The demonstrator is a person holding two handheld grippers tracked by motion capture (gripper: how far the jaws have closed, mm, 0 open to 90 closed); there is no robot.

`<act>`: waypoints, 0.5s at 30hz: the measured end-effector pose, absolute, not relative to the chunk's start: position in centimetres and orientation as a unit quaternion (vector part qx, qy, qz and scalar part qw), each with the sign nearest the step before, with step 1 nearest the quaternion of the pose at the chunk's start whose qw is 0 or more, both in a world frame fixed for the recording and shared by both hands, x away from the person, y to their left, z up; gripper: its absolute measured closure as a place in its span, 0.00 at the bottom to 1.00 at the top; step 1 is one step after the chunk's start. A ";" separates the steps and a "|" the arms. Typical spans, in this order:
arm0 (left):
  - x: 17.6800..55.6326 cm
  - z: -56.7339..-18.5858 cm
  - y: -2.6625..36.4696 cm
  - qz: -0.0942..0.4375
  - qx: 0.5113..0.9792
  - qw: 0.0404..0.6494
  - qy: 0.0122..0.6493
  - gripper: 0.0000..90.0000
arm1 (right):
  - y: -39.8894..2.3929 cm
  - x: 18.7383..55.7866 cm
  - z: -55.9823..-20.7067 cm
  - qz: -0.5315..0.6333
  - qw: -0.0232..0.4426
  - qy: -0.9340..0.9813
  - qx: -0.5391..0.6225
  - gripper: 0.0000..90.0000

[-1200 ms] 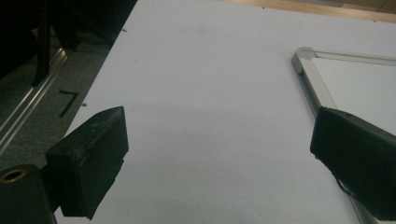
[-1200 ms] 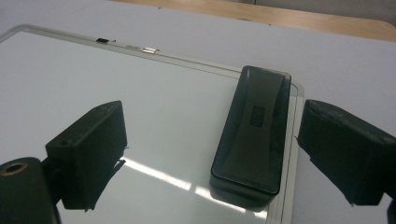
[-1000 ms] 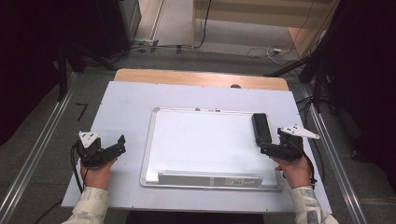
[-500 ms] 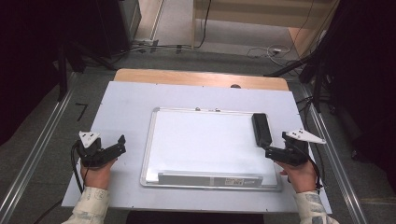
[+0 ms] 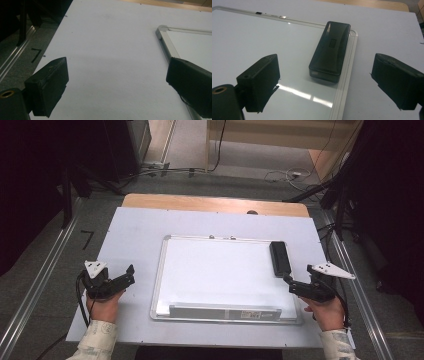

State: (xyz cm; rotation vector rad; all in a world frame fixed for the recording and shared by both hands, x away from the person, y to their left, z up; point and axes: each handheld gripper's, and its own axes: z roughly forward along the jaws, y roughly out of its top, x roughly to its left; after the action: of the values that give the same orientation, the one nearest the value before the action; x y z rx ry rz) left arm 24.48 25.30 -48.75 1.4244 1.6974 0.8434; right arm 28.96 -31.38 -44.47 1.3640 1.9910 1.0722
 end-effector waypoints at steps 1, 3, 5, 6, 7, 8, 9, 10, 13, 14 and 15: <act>24.5 -48.8 25.3 0.330 0.557 0.376 0.663 0.05 | -31.5 28.9 -44.5 0.394 0.247 0.730 0.501 0.08; 24.5 -48.8 25.3 0.328 0.556 0.377 0.664 0.05 | -31.7 28.8 -44.6 0.392 0.249 0.730 0.502 0.08; 24.5 -48.8 25.3 0.327 0.555 0.378 0.665 0.05 | -31.9 28.7 -44.6 0.388 0.252 0.730 0.503 0.08; 24.5 -48.8 25.3 0.327 0.555 0.378 0.665 0.05 | -32.0 28.7 -44.7 0.389 0.252 0.729 0.503 0.08; 24.5 -48.8 25.3 0.327 0.555 0.378 0.665 0.05 | -32.1 28.7 -44.7 0.388 0.252 0.729 0.505 0.08; 24.5 -48.8 25.3 0.327 0.556 0.378 0.665 0.05 | -32.2 28.6 -44.7 0.388 0.252 0.728 0.506 0.08; 24.5 -48.8 25.3 0.326 0.556 0.378 0.665 0.05 | -32.4 28.6 -44.7 0.387 0.253 0.727 0.508 0.08; 24.5 -48.8 25.3 0.326 0.556 0.378 0.665 0.05 | -32.5 28.5 -44.7 0.388 0.253 0.726 0.509 0.08; 24.5 -48.8 25.3 0.327 0.556 0.378 0.665 0.05 | -32.9 28.4 -44.8 0.386 0.255 0.724 0.512 0.08; 24.5 -48.8 25.3 0.326 0.556 0.378 0.665 0.05 | -33.0 28.4 -44.8 0.386 0.255 0.724 0.512 0.08; 24.5 -48.8 25.3 0.326 0.556 0.378 0.664 0.05 | -33.2 28.4 -44.9 0.384 0.256 0.724 0.513 0.08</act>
State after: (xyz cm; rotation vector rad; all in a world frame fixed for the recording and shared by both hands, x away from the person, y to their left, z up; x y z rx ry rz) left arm 24.50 25.32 -48.78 1.4211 1.6984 0.8343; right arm 28.36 -33.19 -44.85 1.3927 1.9644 1.0434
